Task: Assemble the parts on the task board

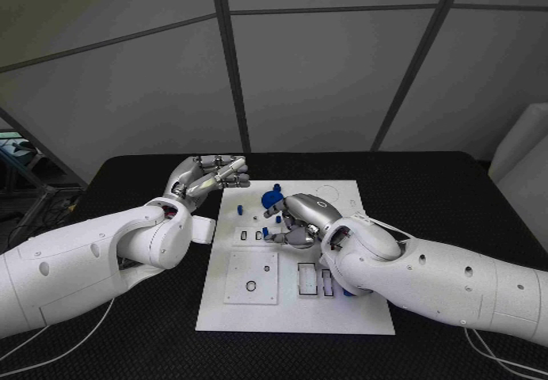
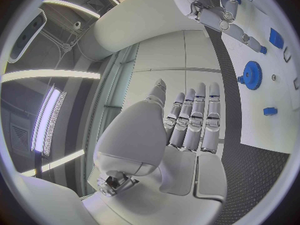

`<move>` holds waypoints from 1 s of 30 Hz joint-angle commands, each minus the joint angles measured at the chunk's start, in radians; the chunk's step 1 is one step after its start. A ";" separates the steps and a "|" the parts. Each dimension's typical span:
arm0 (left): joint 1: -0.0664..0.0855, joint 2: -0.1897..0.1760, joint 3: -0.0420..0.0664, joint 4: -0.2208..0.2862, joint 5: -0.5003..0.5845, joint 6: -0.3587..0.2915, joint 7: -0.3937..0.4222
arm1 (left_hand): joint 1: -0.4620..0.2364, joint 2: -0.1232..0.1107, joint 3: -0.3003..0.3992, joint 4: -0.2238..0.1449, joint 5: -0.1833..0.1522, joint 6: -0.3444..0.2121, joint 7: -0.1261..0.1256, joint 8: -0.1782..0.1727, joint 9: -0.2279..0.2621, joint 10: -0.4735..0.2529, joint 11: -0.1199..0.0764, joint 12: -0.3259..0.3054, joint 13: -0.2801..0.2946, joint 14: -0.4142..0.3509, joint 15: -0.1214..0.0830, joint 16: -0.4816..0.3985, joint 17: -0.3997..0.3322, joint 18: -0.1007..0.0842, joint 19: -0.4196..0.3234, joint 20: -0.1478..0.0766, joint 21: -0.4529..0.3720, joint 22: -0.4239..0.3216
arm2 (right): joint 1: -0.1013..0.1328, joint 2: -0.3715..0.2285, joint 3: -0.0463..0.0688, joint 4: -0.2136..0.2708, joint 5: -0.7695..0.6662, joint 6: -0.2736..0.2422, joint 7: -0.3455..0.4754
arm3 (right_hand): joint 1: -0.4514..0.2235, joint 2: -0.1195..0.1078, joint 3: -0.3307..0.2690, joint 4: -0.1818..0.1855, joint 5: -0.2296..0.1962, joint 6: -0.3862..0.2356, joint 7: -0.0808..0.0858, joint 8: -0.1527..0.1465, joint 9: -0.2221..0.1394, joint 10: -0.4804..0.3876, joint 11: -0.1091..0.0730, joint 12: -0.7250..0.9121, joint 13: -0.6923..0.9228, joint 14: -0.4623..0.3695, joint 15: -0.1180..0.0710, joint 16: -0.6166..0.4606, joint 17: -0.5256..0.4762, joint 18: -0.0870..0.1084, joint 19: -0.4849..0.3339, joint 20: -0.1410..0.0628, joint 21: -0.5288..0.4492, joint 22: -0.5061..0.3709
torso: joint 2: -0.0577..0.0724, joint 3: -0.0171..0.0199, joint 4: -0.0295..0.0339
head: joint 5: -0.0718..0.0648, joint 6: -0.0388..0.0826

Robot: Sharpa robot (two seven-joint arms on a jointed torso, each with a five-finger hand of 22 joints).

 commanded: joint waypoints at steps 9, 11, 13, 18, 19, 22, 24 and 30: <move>0.002 -0.008 0.001 -0.033 -0.096 0.106 -0.056 | -0.087 -0.025 -0.049 0.036 -0.002 0.016 -0.004 -0.009 0.001 0.025 -0.009 -0.002 0.008 0.124 -0.027 0.041 0.044 0.009 0.124 -0.032 0.055 0.022 | 0.013 -0.113 0.028 0.097 0.179 -0.012 0.184 | 0.042 0.011 -0.005 0.000 0.016 0.005 -0.003 0.021 0.005 -0.022 -0.002 -0.018 -0.018 0.071 0.007 -0.039 0.134 0.020 -0.056 0.009 -0.059 -0.079 | -0.013 -0.0024 -0.0036 | 0.005 0.002; 0.002 -0.014 0.002 -0.044 -0.143 0.141 -0.105 | -0.090 -0.023 -0.054 0.040 -0.006 0.034 -0.015 -0.003 0.004 0.067 -0.027 0.016 0.020 0.204 -0.049 0.077 0.079 0.007 0.188 -0.056 0.093 0.039 | 0.023 -0.144 0.042 0.113 0.264 0.008 0.216 | 0.052 0.019 -0.005 -0.002 0.036 0.024 -0.009 0.037 0.009 -0.042 -0.007 -0.039 -0.039 0.052 0.001 -0.077 0.071 0.035 -0.098 0.005 -0.103 -0.149 | -0.018 -0.0021 -0.0054 | 0.008 0.002; 0.003 -0.018 0.002 -0.051 -0.185 0.171 -0.149 | -0.078 -0.010 -0.047 0.037 -0.005 0.067 -0.028 0.012 0.011 0.117 -0.046 0.038 0.036 0.299 -0.076 0.137 0.122 0.005 0.261 -0.085 0.142 0.063 | 0.035 -0.168 0.048 0.122 0.332 0.016 0.231 | 0.061 0.028 -0.003 -0.005 0.052 0.025 -0.011 0.043 0.009 -0.074 -0.010 -0.076 -0.076 0.034 -0.002 -0.120 0.008 0.048 -0.135 0.000 -0.146 -0.215 | -0.021 -0.0008 -0.0070 | 0.015 0.004; 0.010 -0.031 0.003 -0.058 -0.373 0.312 -0.316 | -0.061 0.013 -0.012 0.056 0.001 0.158 -0.089 0.044 0.031 0.290 -0.115 0.126 0.110 0.462 -0.154 0.724 0.657 -0.019 0.460 -0.168 0.461 0.345 | 0.087 -0.247 0.057 0.130 0.571 0.047 0.286 | 0.073 0.043 0.002 -0.004 0.071 0.041 -0.019 0.068 0.010 -0.194 -0.019 -0.250 -0.247 -0.016 -0.012 -0.256 -0.160 0.084 -0.242 -0.008 -0.298 -0.421 | -0.038 0.0001 -0.0117 | 0.016 -0.004; 0.013 -0.031 0.003 -0.057 -0.398 0.334 -0.345 | -0.053 0.010 -0.005 0.057 0.002 0.163 -0.094 0.043 0.033 0.307 -0.122 0.140 0.127 0.466 -0.158 0.843 0.781 -0.036 0.471 -0.169 0.552 0.457 | 0.095 -0.258 0.058 0.128 0.613 0.059 0.297 | 0.076 0.046 0.006 -0.002 0.075 0.053 -0.022 0.076 0.012 -0.252 -0.023 -0.345 -0.336 -0.037 -0.014 -0.308 -0.215 0.099 -0.289 -0.010 -0.362 -0.506 | -0.041 -0.0007 -0.0118 | 0.016 -0.006; 0.027 -0.026 0.003 -0.055 -0.490 0.384 -0.450 | -0.064 -0.010 -0.008 0.076 -0.011 0.168 -0.099 0.036 0.043 0.339 -0.135 0.206 0.201 0.468 -0.165 1.104 1.057 -0.069 0.505 -0.177 0.780 0.736 | 0.115 -0.291 0.060 0.112 0.743 0.092 0.339 | 0.092 0.050 0.044 0.015 0.092 0.090 -0.039 0.083 0.012 -0.331 -0.029 -0.619 -0.555 -0.238 -0.014 -0.694 -0.588 0.130 -0.461 -0.010 -0.588 -0.739 | -0.051 -0.0008 -0.0116 | 0.018 -0.011; 0.038 -0.020 0.003 -0.053 -0.563 0.393 -0.520 | -0.086 -0.014 -0.020 0.095 -0.009 0.175 -0.111 0.043 0.057 0.357 -0.146 0.303 0.282 0.478 -0.172 1.225 1.183 -0.082 0.517 -0.177 0.867 0.844 | 0.122 -0.304 0.060 0.100 0.799 0.106 0.363 | 0.100 0.031 0.078 0.027 0.092 0.120 -0.041 0.078 0.007 -0.238 -0.022 -0.791 -0.728 -0.253 -0.010 -0.831 -0.654 0.131 -0.470 -0.001 -0.677 -0.796 | -0.057 0.0004 -0.0108 | 0.018 -0.016; 0.078 0.017 0.002 -0.061 -0.756 0.434 -0.734 | -0.184 -0.001 -0.100 0.170 -0.012 0.166 -0.126 0.125 0.135 0.292 -0.151 0.848 0.806 0.496 -0.172 1.374 1.342 -0.099 0.529 -0.185 1.023 1.045 | 0.133 -0.323 0.061 0.056 0.885 0.125 0.403 | 0.105 0.019 0.124 0.025 0.092 0.159 -0.038 0.054 0.001 -0.142 -0.022 -0.969 -0.910 -0.204 -0.007 -1.001 -0.714 0.129 -0.411 -0.003 -0.769 -0.863 | -0.074 0.0061 -0.0103 | 0.021 -0.029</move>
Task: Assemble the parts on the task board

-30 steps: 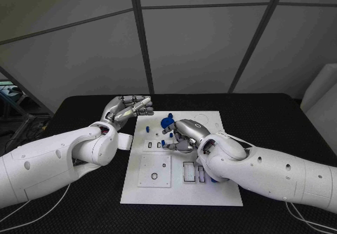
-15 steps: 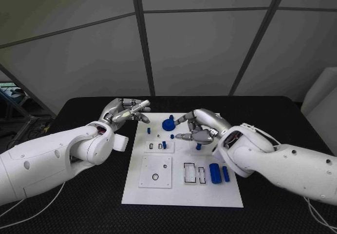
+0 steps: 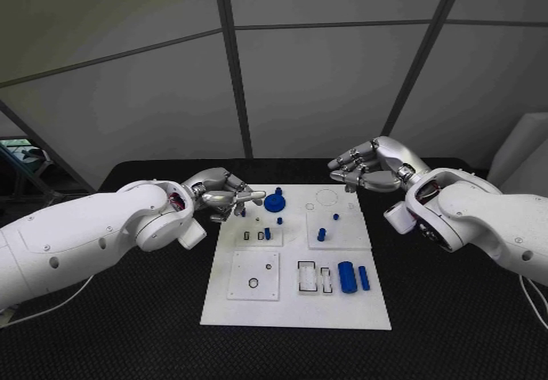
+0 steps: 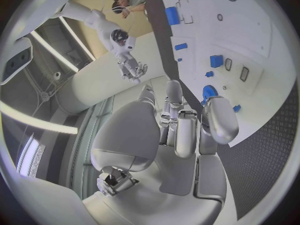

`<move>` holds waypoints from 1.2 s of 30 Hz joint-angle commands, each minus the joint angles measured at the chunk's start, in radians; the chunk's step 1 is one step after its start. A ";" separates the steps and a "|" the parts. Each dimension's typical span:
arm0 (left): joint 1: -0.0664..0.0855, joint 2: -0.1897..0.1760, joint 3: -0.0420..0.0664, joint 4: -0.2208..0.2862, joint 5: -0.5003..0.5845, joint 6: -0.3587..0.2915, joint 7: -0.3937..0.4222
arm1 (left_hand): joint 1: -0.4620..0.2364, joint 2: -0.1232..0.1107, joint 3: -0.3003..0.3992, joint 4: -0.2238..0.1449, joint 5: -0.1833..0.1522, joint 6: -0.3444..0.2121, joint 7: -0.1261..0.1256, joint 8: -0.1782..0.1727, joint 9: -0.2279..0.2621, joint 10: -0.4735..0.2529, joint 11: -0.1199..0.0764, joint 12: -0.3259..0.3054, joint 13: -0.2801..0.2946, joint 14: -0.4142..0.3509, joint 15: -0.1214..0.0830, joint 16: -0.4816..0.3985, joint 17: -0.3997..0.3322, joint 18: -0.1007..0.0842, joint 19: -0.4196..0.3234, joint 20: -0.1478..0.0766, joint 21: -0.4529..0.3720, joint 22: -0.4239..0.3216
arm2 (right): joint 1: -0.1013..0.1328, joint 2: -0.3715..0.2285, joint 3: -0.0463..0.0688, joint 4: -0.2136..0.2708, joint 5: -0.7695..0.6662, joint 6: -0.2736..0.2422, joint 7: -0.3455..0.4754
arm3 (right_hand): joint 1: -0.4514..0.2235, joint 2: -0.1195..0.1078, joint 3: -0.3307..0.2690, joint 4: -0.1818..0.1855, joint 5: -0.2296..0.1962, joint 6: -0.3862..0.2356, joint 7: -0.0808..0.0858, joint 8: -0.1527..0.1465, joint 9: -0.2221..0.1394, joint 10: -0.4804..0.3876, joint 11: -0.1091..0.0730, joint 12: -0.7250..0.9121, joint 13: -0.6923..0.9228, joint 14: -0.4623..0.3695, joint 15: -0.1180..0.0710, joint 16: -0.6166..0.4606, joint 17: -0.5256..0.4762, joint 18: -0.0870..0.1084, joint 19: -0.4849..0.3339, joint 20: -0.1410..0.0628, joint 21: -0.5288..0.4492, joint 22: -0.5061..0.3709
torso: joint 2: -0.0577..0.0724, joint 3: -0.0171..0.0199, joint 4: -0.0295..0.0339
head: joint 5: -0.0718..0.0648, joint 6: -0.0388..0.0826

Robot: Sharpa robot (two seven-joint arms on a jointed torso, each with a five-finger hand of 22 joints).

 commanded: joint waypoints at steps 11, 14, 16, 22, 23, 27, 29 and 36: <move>0.108 0.156 -0.062 -0.094 -0.423 0.197 -0.446 | -0.076 0.040 -0.104 0.014 -0.015 -0.037 -0.033 0.184 0.185 -0.001 -0.023 0.340 0.343 0.093 -0.016 0.044 0.226 -0.053 0.004 -0.007 0.077 0.111 | 0.008 -0.014 0.001 -0.027 0.047 0.028 0.092 | -0.013 -0.030 0.061 -0.011 0.016 0.021 0.029 -0.047 -0.001 0.036 0.038 -0.188 -0.204 -0.084 0.068 -0.371 -0.215 0.003 -0.083 0.068 -0.251 -0.153 | -0.033 0.0054 0.0044 | 0.008 -0.024; 0.119 0.187 -0.072 -0.124 -0.446 0.210 -0.460 | -0.086 0.044 -0.117 0.014 -0.017 -0.050 -0.036 0.213 0.220 -0.002 -0.025 0.347 0.350 0.094 -0.017 0.046 0.229 -0.053 0.004 -0.008 0.080 0.118 | 0.008 -0.013 0.001 -0.016 0.032 0.023 0.088 | -0.016 -0.033 0.059 -0.014 0.015 0.018 0.032 -0.052 -0.002 0.035 0.042 -0.198 -0.219 -0.079 0.070 -0.391 -0.229 0.003 -0.076 0.071 -0.270 -0.166 | -0.029 0.0048 0.0057 | 0.004 -0.024; 0.124 0.203 -0.080 -0.140 -0.454 0.219 -0.465 | -0.089 0.047 -0.121 0.015 -0.018 -0.057 -0.036 0.223 0.233 -0.002 -0.026 0.349 0.352 0.094 -0.017 0.046 0.229 -0.053 0.003 -0.009 0.081 0.119 | 0.008 -0.013 0.001 -0.012 0.026 0.019 0.085 | -0.018 -0.034 0.057 -0.015 0.015 0.017 0.034 -0.055 -0.002 0.035 0.044 -0.203 -0.227 -0.076 0.072 -0.402 -0.237 0.003 -0.073 0.073 -0.281 -0.174 | -0.029 0.0046 0.0041 | 0.006 -0.027; 0.135 0.259 -0.100 -0.191 -0.466 0.261 -0.475 | -0.101 0.055 -0.132 0.016 -0.022 -0.078 -0.035 0.241 0.261 -0.016 -0.025 0.336 0.338 0.092 -0.017 0.041 0.224 -0.051 -0.004 -0.009 0.074 0.111 | 0.008 -0.008 0.000 -0.009 0.017 0.014 0.077 | -0.022 -0.034 0.054 -0.019 0.034 0.018 0.040 -0.060 -0.002 0.039 0.048 -0.214 -0.251 -0.062 0.075 -0.430 -0.258 0.004 -0.055 0.076 -0.311 -0.196 | -0.026 0.0045 0.0037 | 0.009 -0.030; 0.136 0.267 -0.101 -0.198 -0.467 0.266 -0.476 | -0.101 0.056 -0.133 0.016 -0.022 -0.080 -0.034 0.242 0.263 -0.018 -0.024 0.333 0.335 0.092 -0.017 0.040 0.223 -0.050 -0.005 -0.009 0.073 0.109 | 0.008 -0.006 0.000 -0.009 0.016 0.014 0.076 | -0.022 -0.034 0.054 -0.020 0.037 0.018 0.041 -0.061 -0.002 0.039 0.049 -0.215 -0.253 -0.061 0.075 -0.433 -0.260 0.004 -0.053 0.076 -0.315 -0.198 | -0.025 0.0045 0.0037 | 0.009 -0.032; 0.138 0.294 -0.104 -0.221 -0.468 0.290 -0.478 | -0.102 0.058 -0.134 0.016 -0.022 -0.085 -0.034 0.243 0.267 -0.022 -0.024 0.330 0.331 0.092 -0.016 0.041 0.224 -0.050 -0.006 -0.008 0.073 0.110 | 0.008 0.000 0.000 -0.008 0.009 0.015 0.072 | -0.023 -0.034 0.054 -0.022 0.053 0.012 0.048 -0.063 -0.002 0.036 0.054 -0.220 -0.263 -0.060 0.079 -0.445 -0.269 0.003 -0.049 0.078 -0.329 -0.208 | -0.023 0.0044 0.0031 | 0.009 -0.033; 0.138 0.307 -0.104 -0.234 -0.469 0.308 -0.480 | -0.102 0.059 -0.134 0.016 -0.022 -0.086 -0.034 0.244 0.268 -0.021 -0.024 0.331 0.332 0.093 -0.016 0.044 0.227 -0.051 -0.004 -0.008 0.075 0.113 | 0.008 0.002 0.000 -0.005 0.003 0.016 0.072 | -0.023 -0.036 0.054 -0.024 0.062 0.010 0.049 -0.064 -0.003 0.034 0.056 -0.222 -0.267 -0.060 0.081 -0.451 -0.273 0.003 -0.047 0.079 -0.335 -0.212 | -0.022 0.0041 0.0015 | 0.010 -0.033; 0.138 0.342 -0.108 -0.267 -0.469 0.344 -0.485 | -0.102 0.064 -0.135 0.015 -0.021 -0.093 -0.033 0.246 0.275 -0.026 -0.023 0.325 0.326 0.095 -0.016 0.049 0.232 -0.052 -0.001 -0.008 0.079 0.120 | 0.008 0.005 0.000 -0.002 -0.005 0.012 0.072 | -0.022 -0.040 0.054 -0.028 0.064 0.006 0.050 -0.064 -0.003 0.030 0.057 -0.225 -0.273 -0.060 0.082 -0.457 -0.277 0.002 -0.046 0.080 -0.343 -0.217 | -0.015 0.0034 -0.0033 | 0.012 -0.032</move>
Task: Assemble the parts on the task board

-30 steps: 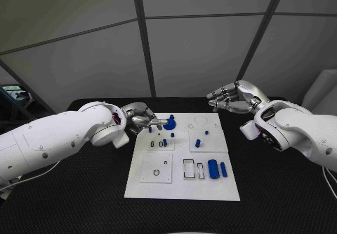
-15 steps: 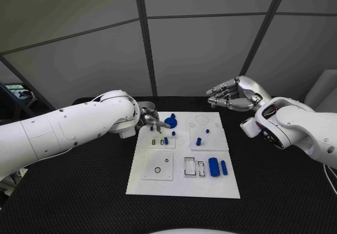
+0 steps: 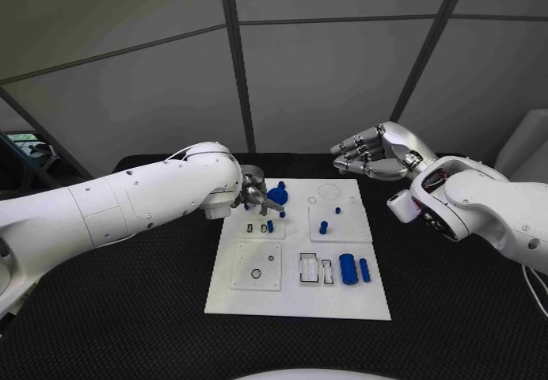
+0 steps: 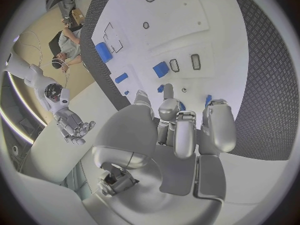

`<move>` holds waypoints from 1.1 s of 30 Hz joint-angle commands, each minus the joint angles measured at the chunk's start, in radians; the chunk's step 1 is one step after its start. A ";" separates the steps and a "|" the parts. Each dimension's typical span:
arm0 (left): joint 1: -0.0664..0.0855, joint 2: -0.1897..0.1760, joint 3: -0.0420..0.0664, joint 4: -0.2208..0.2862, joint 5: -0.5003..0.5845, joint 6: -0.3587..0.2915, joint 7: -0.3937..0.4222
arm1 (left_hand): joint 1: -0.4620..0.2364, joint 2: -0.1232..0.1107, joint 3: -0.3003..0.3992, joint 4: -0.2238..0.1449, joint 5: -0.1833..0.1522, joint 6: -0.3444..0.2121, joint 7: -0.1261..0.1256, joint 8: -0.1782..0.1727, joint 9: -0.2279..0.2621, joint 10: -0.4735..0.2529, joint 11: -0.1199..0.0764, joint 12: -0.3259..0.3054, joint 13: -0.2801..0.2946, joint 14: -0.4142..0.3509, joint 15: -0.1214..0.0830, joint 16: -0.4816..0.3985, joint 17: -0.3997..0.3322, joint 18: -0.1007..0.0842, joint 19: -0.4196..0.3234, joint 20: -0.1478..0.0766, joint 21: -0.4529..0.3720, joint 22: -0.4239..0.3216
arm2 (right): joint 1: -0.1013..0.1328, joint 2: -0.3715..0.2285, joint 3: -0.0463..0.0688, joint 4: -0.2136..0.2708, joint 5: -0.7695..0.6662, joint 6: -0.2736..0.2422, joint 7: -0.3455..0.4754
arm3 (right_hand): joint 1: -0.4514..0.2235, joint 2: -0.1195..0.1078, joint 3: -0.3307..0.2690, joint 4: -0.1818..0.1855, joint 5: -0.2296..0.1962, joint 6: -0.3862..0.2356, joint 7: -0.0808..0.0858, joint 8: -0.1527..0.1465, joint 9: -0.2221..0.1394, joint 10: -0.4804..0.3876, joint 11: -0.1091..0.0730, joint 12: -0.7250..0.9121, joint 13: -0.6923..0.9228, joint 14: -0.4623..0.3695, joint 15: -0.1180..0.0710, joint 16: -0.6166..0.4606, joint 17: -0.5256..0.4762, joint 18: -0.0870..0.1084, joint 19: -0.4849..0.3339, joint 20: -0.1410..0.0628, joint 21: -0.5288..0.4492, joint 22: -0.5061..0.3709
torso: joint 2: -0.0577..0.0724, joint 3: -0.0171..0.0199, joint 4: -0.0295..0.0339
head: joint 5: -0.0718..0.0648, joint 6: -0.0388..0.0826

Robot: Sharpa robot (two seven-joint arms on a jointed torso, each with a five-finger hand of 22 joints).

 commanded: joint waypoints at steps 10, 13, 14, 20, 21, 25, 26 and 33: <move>0.001 0.020 -0.002 -0.025 -0.016 0.092 -0.019 | -0.002 0.013 -0.006 -0.003 0.002 -0.018 0.002 0.007 0.012 -0.016 0.000 -0.012 -0.010 0.093 -0.004 -0.003 0.228 0.003 -0.006 0.001 -0.002 -0.002 | 0.002 0.004 0.001 -0.001 -0.018 -0.010 0.001 | -0.009 -0.003 -0.001 -0.006 0.000 -0.006 0.010 -0.004 -0.001 -0.005 0.008 -0.009 -0.007 0.004 0.006 -0.009 -0.006 0.002 0.008 0.002 -0.013 -0.006 | 0.010 -0.0001 -0.0041 | 0.006 0.004; 0.001 0.022 -0.002 -0.030 -0.028 0.104 -0.020 | -0.001 0.013 -0.006 -0.003 0.003 -0.018 0.002 0.007 0.013 -0.015 0.000 -0.010 -0.007 0.094 -0.004 0.000 0.231 0.001 -0.003 0.001 0.002 0.005 | 0.002 0.005 0.001 -0.003 -0.018 -0.009 0.001 | -0.009 -0.003 -0.001 -0.007 0.000 -0.006 0.010 -0.004 -0.001 -0.005 0.009 -0.009 -0.007 0.004 0.006 -0.010 -0.006 0.002 0.008 0.002 -0.013 -0.007 | 0.010 0.0003 -0.0049 | 0.007 0.003; 0.000 0.022 -0.002 -0.032 -0.031 0.107 -0.020 | -0.001 0.014 -0.006 -0.003 0.003 -0.018 0.002 0.008 0.013 -0.014 0.000 -0.009 -0.006 0.095 -0.004 0.001 0.232 0.001 -0.002 0.001 0.003 0.007 | 0.002 0.006 0.001 -0.004 -0.018 -0.009 0.000 | -0.009 -0.003 -0.001 -0.007 0.000 -0.006 0.010 -0.004 -0.001 -0.005 0.009 -0.009 -0.007 0.004 0.006 -0.010 -0.006 0.002 0.008 0.002 -0.013 -0.007 | 0.010 0.0003 -0.0054 | 0.008 0.003; -0.001 0.022 -0.002 -0.039 -0.040 0.115 -0.021 | -0.001 0.016 -0.006 -0.002 0.003 -0.017 0.001 0.012 0.017 -0.011 0.000 -0.005 -0.001 0.096 -0.004 0.004 0.235 0.000 0.002 0.001 0.008 0.015 | 0.002 0.007 0.001 -0.011 -0.018 -0.009 -0.001 | -0.010 -0.002 -0.001 -0.006 0.000 -0.008 0.012 -0.004 -0.001 -0.006 0.010 -0.010 -0.009 0.005 0.007 -0.012 -0.007 0.002 0.008 0.003 -0.016 -0.009 | 0.011 0.0004 -0.0072 | 0.009 0.001; -0.002 0.022 -0.002 -0.040 -0.040 0.115 -0.021 | -0.001 0.016 -0.006 -0.002 0.003 -0.017 0.001 0.012 0.017 -0.011 0.000 -0.005 -0.001 0.096 -0.004 0.004 0.235 0.000 0.002 0.001 0.008 0.015 | 0.002 0.008 0.001 -0.012 -0.018 -0.009 -0.001 | -0.010 -0.002 -0.001 -0.006 0.000 -0.008 0.012 -0.004 -0.001 -0.006 0.010 -0.010 -0.009 0.005 0.007 -0.012 -0.007 0.002 0.008 0.003 -0.016 -0.009 | 0.011 0.0006 -0.0072 | 0.009 0.001; -0.002 0.023 -0.002 -0.040 -0.042 0.116 -0.021 | -0.001 0.016 -0.007 -0.002 0.003 -0.017 0.001 0.013 0.020 -0.010 0.000 -0.004 0.000 0.096 -0.004 0.005 0.236 -0.001 0.002 0.001 0.009 0.016 | 0.002 0.011 0.001 -0.016 -0.018 -0.008 -0.001 | -0.011 -0.002 -0.001 -0.006 0.000 -0.008 0.012 -0.003 -0.001 -0.006 0.010 -0.011 -0.010 0.005 0.007 -0.013 -0.008 0.002 0.009 0.003 -0.018 -0.010 | 0.011 0.0008 -0.0065 | 0.008 0.001; -0.002 0.023 -0.002 -0.040 -0.042 0.117 -0.021 | -0.001 0.017 -0.008 -0.002 0.003 -0.017 0.000 0.015 0.021 -0.009 -0.001 -0.002 0.001 0.096 -0.004 0.005 0.236 -0.001 0.003 0.001 0.010 0.018 | 0.002 0.012 0.001 -0.018 -0.018 -0.008 -0.001 | -0.011 -0.002 -0.001 -0.006 0.000 -0.008 0.012 -0.003 -0.001 -0.006 0.010 -0.011 -0.010 0.005 0.007 -0.013 -0.008 0.002 0.009 0.003 -0.018 -0.010 | 0.011 0.0009 -0.0065 | 0.008 0.001; -0.004 0.028 -0.003 -0.038 -0.041 0.125 -0.022 | 0.000 0.017 -0.009 -0.002 0.003 -0.017 -0.001 0.019 0.027 -0.007 -0.001 -0.001 0.002 0.097 -0.005 0.006 0.237 -0.002 0.005 0.001 0.013 0.023 | 0.002 0.017 0.001 -0.022 -0.018 -0.004 -0.004 | -0.014 -0.001 -0.002 -0.005 0.002 -0.009 0.014 -0.003 -0.001 -0.007 0.012 -0.012 -0.012 0.005 0.008 -0.016 -0.010 0.002 0.010 0.004 -0.022 -0.013 | 0.012 0.0009 -0.0067 | 0.008 -0.001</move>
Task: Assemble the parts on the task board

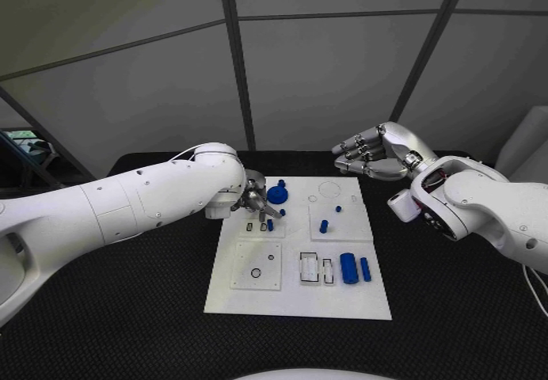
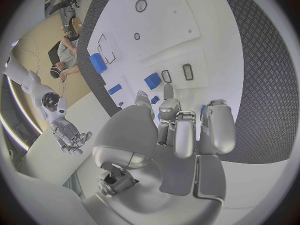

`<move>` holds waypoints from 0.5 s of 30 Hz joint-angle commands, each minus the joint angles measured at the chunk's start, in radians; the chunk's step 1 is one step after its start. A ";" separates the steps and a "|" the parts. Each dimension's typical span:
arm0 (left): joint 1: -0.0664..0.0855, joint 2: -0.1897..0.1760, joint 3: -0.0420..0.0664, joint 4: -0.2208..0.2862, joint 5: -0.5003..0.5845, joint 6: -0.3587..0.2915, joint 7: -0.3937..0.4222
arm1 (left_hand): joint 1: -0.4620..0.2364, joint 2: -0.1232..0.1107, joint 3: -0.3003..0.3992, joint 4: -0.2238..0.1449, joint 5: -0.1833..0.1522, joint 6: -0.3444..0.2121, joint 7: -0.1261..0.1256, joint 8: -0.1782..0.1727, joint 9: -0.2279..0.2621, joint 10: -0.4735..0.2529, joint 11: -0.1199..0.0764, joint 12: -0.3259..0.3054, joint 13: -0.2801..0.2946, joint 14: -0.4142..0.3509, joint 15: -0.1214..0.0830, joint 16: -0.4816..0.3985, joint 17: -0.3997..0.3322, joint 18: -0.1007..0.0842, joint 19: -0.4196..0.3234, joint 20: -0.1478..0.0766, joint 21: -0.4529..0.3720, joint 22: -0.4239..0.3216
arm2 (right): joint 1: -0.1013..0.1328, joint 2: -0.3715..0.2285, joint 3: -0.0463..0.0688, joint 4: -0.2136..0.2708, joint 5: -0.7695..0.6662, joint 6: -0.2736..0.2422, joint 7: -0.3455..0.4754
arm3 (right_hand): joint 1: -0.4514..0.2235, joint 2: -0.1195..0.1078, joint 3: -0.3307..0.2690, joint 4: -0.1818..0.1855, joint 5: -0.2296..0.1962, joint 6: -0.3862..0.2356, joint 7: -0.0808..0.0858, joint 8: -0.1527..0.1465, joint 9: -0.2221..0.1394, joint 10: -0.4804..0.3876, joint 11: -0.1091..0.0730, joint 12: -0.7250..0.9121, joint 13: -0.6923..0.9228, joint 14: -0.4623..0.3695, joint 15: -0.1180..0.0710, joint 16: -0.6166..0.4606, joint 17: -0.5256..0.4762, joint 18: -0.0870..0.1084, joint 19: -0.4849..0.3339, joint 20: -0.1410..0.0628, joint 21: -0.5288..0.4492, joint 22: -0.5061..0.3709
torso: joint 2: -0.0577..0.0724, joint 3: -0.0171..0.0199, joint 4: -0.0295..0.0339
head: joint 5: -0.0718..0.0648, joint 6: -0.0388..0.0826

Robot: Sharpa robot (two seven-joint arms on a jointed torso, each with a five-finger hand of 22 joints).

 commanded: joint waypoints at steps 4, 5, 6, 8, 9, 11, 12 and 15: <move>0.000 0.005 0.000 0.004 0.001 0.024 -0.009 | 0.003 0.008 -0.007 -0.001 0.005 -0.007 -0.001 0.009 0.007 0.003 -0.002 0.007 0.001 0.097 -0.006 0.007 0.238 -0.002 0.005 0.001 0.004 0.003 | 0.002 0.004 0.001 -0.004 -0.003 0.000 -0.001 | -0.014 0.000 -0.002 -0.005 0.003 -0.002 0.008 -0.003 -0.001 -0.002 0.007 -0.004 -0.003 0.001 0.005 -0.007 -0.003 0.002 0.006 0.001 -0.008 -0.003 | 0.000 0.0003 -0.0001 | 0.000 -0.002; -0.001 0.006 -0.001 0.004 0.003 0.025 -0.009 | 0.003 0.008 -0.007 -0.001 0.005 -0.007 -0.002 0.010 0.008 0.004 -0.002 0.007 0.001 0.097 -0.006 0.007 0.238 -0.002 0.006 0.001 0.004 0.003 | 0.002 0.004 0.001 -0.006 -0.003 0.000 -0.002 | -0.014 0.000 -0.002 -0.005 0.003 -0.002 0.008 -0.003 -0.001 -0.002 0.007 -0.004 -0.003 0.001 0.005 -0.007 -0.003 0.002 0.006 0.001 -0.008 -0.003 | 0.000 0.0001 -0.0001 | 0.000 -0.002; -0.001 0.006 -0.001 0.004 0.004 0.026 -0.009 | 0.003 0.008 -0.007 -0.001 0.005 -0.007 -0.002 0.010 0.008 0.004 -0.002 0.007 0.001 0.097 -0.006 0.007 0.238 -0.002 0.006 0.001 0.004 0.003 | 0.002 0.005 0.001 -0.008 -0.003 0.001 -0.002 | -0.014 0.000 -0.002 -0.005 0.003 -0.002 0.008 -0.003 -0.001 -0.002 0.007 -0.004 -0.003 0.001 0.005 -0.007 -0.003 0.002 0.006 0.001 -0.008 -0.003 | 0.000 0.0000 0.0000 | 0.000 -0.002; -0.001 0.007 -0.001 0.004 0.005 0.028 -0.009 | 0.006 0.007 -0.008 -0.002 0.006 -0.007 -0.002 0.013 0.012 0.004 -0.003 0.008 0.002 0.097 -0.006 0.008 0.239 -0.002 0.006 0.000 0.005 0.005 | 0.002 0.006 0.001 -0.010 -0.003 0.001 -0.003 | -0.014 0.000 -0.002 -0.005 0.003 -0.002 0.008 -0.003 -0.001 -0.002 0.007 -0.004 -0.003 0.001 0.005 -0.007 -0.003 0.002 0.006 0.001 -0.008 -0.003 | 0.001 0.0000 0.0004 | 0.000 -0.002; -0.001 0.007 -0.001 0.004 0.006 0.028 -0.009 | 0.007 0.007 -0.008 -0.002 0.007 -0.007 -0.003 0.015 0.014 0.005 -0.003 0.008 0.002 0.097 -0.006 0.008 0.239 -0.002 0.006 0.000 0.005 0.006 | 0.002 0.007 0.001 -0.010 -0.003 0.002 -0.004 | -0.014 0.000 -0.002 -0.005 0.003 -0.002 0.008 -0.003 -0.001 -0.002 0.007 -0.004 -0.003 0.001 0.005 -0.007 -0.003 0.002 0.006 0.001 -0.008 -0.003 | 0.001 0.0001 0.0004 | 0.000 -0.002; -0.001 0.007 -0.001 0.005 0.007 0.030 -0.010 | 0.008 0.007 -0.009 -0.002 0.007 -0.007 -0.003 0.016 0.015 0.005 -0.004 0.008 0.002 0.097 -0.006 0.008 0.240 -0.002 0.006 0.000 0.005 0.006 | 0.002 0.007 0.001 -0.012 -0.003 0.002 -0.005 | -0.014 0.000 -0.002 -0.005 0.003 -0.002 0.008 -0.003 -0.001 -0.002 0.007 -0.004 -0.003 0.001 0.005 -0.007 -0.003 0.002 0.006 0.001 -0.008 -0.003 | 0.001 0.0005 0.0004 | 0.001 -0.003; -0.001 0.007 -0.001 0.005 0.007 0.032 -0.010 | 0.009 0.008 -0.009 -0.002 0.008 -0.007 -0.003 0.017 0.017 0.006 -0.004 0.009 0.003 0.098 -0.007 0.009 0.240 -0.002 0.007 0.000 0.006 0.008 | 0.002 0.008 0.001 -0.013 -0.003 0.002 -0.005 | -0.015 0.000 -0.002 -0.005 0.003 -0.003 0.008 -0.003 -0.001 -0.002 0.007 -0.004 -0.004 0.001 0.005 -0.008 -0.003 0.002 0.007 0.001 -0.010 -0.004 | 0.001 0.0007 0.0006 | 0.001 -0.003; -0.001 0.007 -0.001 0.007 0.008 0.036 -0.010 | 0.011 0.008 -0.009 -0.003 0.010 -0.008 -0.004 0.020 0.021 0.006 -0.004 0.009 0.004 0.098 -0.007 0.010 0.241 -0.003 0.008 0.000 0.008 0.010 | 0.002 0.010 0.001 -0.016 -0.003 0.002 -0.006 | -0.015 0.000 -0.002 -0.005 0.003 -0.003 0.008 -0.003 -0.001 -0.002 0.007 -0.004 -0.004 0.001 0.005 -0.008 -0.003 0.002 0.007 0.001 -0.010 -0.004 | 0.000 0.0006 0.0005 | 0.003 -0.004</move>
